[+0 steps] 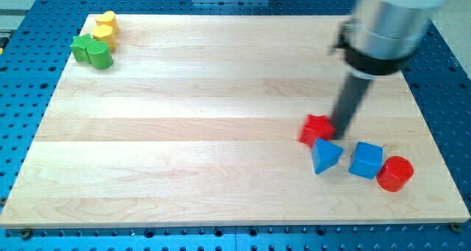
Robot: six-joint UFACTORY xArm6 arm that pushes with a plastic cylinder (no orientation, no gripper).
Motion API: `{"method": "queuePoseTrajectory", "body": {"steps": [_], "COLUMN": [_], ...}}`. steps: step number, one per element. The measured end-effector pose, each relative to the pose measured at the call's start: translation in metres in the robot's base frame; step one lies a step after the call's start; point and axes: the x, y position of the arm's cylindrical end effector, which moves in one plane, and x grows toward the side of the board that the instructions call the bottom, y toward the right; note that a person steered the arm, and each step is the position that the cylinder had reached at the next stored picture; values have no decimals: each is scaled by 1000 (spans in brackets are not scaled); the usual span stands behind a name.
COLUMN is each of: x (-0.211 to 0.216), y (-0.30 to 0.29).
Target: Place the red star vertically below the green star
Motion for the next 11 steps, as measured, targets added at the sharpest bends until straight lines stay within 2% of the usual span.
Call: {"method": "queuePoseTrajectory", "body": {"steps": [1, 2, 3, 4, 5, 6, 8, 9, 10, 11], "x": [0, 19, 15, 15, 79, 79, 24, 37, 9, 51], "y": [-110, -205, -218, -138, -151, -223, -263, -305, -322, -348]}}
